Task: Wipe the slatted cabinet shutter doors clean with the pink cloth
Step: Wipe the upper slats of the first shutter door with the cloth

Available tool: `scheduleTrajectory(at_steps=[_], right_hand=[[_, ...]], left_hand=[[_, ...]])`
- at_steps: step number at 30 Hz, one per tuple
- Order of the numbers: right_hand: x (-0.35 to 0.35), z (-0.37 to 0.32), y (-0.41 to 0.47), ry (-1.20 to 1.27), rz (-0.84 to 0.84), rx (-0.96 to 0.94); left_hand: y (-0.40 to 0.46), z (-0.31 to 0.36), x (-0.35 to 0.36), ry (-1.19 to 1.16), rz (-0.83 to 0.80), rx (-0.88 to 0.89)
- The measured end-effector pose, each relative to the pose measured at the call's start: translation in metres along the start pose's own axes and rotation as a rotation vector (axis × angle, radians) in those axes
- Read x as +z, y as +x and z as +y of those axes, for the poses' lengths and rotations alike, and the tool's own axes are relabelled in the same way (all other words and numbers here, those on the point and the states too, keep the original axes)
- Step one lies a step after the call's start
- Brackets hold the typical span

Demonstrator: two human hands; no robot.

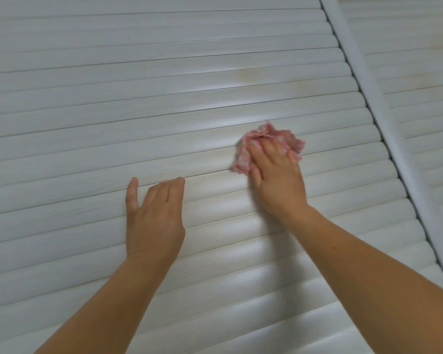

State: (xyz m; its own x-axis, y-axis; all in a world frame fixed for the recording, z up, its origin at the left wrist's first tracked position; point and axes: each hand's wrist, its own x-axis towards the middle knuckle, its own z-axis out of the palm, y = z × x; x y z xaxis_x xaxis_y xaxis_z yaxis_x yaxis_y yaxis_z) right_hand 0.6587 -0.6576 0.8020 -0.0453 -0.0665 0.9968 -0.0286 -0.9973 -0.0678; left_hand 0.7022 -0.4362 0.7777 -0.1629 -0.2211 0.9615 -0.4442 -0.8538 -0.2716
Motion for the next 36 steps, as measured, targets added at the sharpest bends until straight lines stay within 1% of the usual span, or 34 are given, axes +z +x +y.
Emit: scheduleTrajectory(at_steps=[4, 6, 8, 10, 13, 16, 20, 22, 25, 28, 30, 31, 33, 34, 36], right_hand=[[-0.013, 0.046, 0.002, -0.048, 0.023, 0.184], [-0.012, 0.049, 0.004, -0.073, 0.049, 0.291], [-0.006, 0.034, 0.007, -0.086, 0.078, 0.342], [0.001, 0.010, 0.007, -0.094, 0.075, 0.274], [0.013, -0.028, 0.004, -0.063, 0.079, 0.060], [0.023, -0.059, 0.002, -0.046, 0.053, -0.099], [0.015, -0.057, 0.010, -0.104, 0.103, -0.218], [0.008, -0.045, 0.014, -0.144, 0.117, -0.229], [-0.003, -0.016, 0.018, -0.190, 0.124, -0.131], [-0.019, 0.035, 0.022, -0.214, 0.147, -0.015], [-0.030, 0.068, 0.024, -0.226, 0.122, 0.106], [-0.034, 0.080, 0.025, -0.227, 0.084, 0.179], [-0.033, 0.088, 0.026, -0.220, 0.045, 0.295], [-0.030, 0.082, 0.026, -0.213, 0.053, 0.322], [-0.022, 0.057, 0.024, -0.213, 0.083, 0.288]], left_hand=[[0.002, 0.004, -0.001, -0.012, 0.001, -0.019], [0.002, 0.005, -0.001, -0.016, 0.004, -0.023], [0.003, 0.006, 0.000, -0.021, 0.005, -0.028], [0.003, 0.007, 0.000, -0.016, 0.004, -0.035], [0.003, 0.008, 0.001, -0.007, 0.009, -0.042], [0.002, 0.009, 0.001, 0.013, 0.011, -0.051], [0.003, 0.009, 0.000, 0.069, 0.010, -0.047], [0.005, 0.012, -0.001, 0.102, 0.012, -0.061], [0.006, 0.017, -0.002, 0.130, 0.014, -0.089], [0.009, 0.020, -0.001, 0.145, 0.011, -0.104], [0.010, 0.021, 0.000, 0.155, 0.008, -0.115], [0.010, 0.023, 0.001, 0.161, 0.011, -0.121], [0.010, 0.025, 0.004, 0.167, 0.024, -0.139], [0.010, 0.025, 0.005, 0.165, 0.030, -0.144], [0.009, 0.026, 0.006, 0.159, 0.041, -0.154]])
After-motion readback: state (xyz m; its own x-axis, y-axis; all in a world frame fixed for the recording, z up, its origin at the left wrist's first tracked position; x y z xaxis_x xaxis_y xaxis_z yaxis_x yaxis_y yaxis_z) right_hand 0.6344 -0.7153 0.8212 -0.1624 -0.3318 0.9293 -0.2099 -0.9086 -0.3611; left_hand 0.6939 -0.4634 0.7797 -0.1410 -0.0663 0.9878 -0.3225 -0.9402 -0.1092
